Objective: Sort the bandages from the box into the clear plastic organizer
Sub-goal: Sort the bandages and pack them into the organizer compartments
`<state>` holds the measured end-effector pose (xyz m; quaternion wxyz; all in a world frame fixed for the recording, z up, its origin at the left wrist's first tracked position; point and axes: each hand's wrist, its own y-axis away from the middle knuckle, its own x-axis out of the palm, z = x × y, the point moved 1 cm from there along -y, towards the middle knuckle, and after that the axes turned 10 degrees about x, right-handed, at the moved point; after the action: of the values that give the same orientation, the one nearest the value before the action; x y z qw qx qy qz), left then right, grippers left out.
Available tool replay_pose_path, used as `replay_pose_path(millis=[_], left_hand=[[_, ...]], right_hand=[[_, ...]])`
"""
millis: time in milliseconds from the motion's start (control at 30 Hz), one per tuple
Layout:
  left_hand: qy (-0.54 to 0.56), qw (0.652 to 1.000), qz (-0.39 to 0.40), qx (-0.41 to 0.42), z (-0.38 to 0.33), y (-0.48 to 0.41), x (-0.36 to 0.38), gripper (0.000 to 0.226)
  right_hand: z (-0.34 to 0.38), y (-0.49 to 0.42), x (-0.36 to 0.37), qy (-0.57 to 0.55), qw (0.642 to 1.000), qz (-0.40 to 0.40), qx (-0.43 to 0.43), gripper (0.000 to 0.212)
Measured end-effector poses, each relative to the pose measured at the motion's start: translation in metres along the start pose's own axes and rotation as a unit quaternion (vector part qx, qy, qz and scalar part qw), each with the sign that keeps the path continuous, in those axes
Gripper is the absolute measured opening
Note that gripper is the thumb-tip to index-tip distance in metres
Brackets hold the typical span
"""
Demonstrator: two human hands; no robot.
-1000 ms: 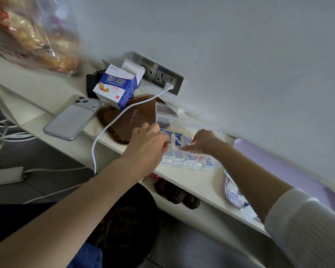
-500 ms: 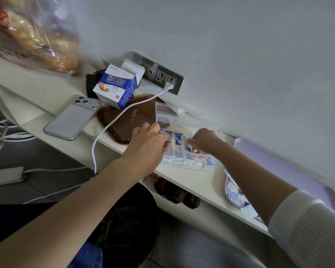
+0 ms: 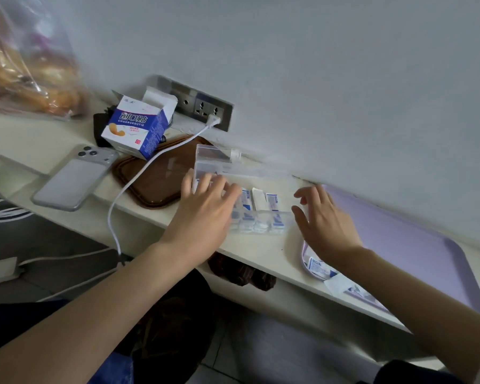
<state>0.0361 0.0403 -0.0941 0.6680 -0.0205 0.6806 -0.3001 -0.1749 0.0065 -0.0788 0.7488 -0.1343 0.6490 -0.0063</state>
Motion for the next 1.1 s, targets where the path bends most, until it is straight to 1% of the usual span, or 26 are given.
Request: replay_pose_path(millis=[67, 100, 200, 267, 400, 500, 533, 600, 667, 733, 800, 967, 1100], left_hand=[[0.036, 0.997, -0.041, 0.055, -0.017, -0.004, 0.0, 0.03], [0.06, 0.994, -0.046, 0.08, -0.026, -0.005, -0.001, 0.027], [0.127, 0.982, -0.024, 0.141, -0.055, -0.005, 0.01, 0.02], [0.161, 0.974, 0.009, 0.16, -0.075, -0.007, 0.021, 0.018], [0.191, 0.965, 0.074, 0.163, -0.111, -0.021, 0.046, 0.027], [0.202, 0.956, 0.118, 0.174, -0.132, -0.041, 0.049, 0.022], [0.2, 0.954, 0.139, 0.172, -0.139, -0.048, 0.05, 0.025], [0.182, 0.949, 0.205, 0.154, -0.151, -0.06, 0.053, 0.042], [0.146, 0.941, 0.266, 0.152, -0.163, -0.068, 0.057, 0.059], [0.121, 0.935, 0.301, 0.14, -0.171, -0.071, 0.062, 0.067], [0.112, 0.932, 0.321, 0.129, -0.177, -0.071, 0.067, 0.07], [0.136, 0.918, 0.357, 0.105, -0.182, -0.074, 0.074, 0.071], [0.217, 0.896, 0.379, 0.074, -0.184, -0.079, 0.071, 0.053]], right_hand=[[-0.031, 0.011, 0.005, 0.032, 0.998, 0.053, 0.017, 0.031], [-0.046, 0.016, 0.009, 0.051, 0.995, 0.081, 0.022, 0.033], [-0.086, 0.031, 0.019, 0.089, 0.984, 0.147, 0.047, 0.042], [-0.104, 0.04, 0.021, 0.075, 0.978, 0.171, 0.089, 0.049], [-0.128, 0.051, 0.023, 0.054, 0.963, 0.198, 0.175, 0.065], [-0.134, 0.051, 0.021, 0.015, 0.952, 0.227, 0.207, 0.077], [-0.137, 0.051, 0.02, 0.005, 0.949, 0.232, 0.212, 0.081], [-0.14, 0.051, 0.017, -0.008, 0.947, 0.244, 0.207, 0.087], [-0.145, 0.052, 0.015, -0.024, 0.944, 0.254, 0.207, 0.091], [-0.146, 0.054, 0.014, -0.047, 0.94, 0.267, 0.209, 0.097], [-0.148, 0.056, 0.015, -0.059, 0.936, 0.278, 0.209, 0.101], [-0.146, 0.055, 0.025, -0.095, 0.932, 0.281, 0.209, 0.093], [-0.144, 0.051, 0.023, -0.135, 0.929, 0.27, 0.214, 0.084]])
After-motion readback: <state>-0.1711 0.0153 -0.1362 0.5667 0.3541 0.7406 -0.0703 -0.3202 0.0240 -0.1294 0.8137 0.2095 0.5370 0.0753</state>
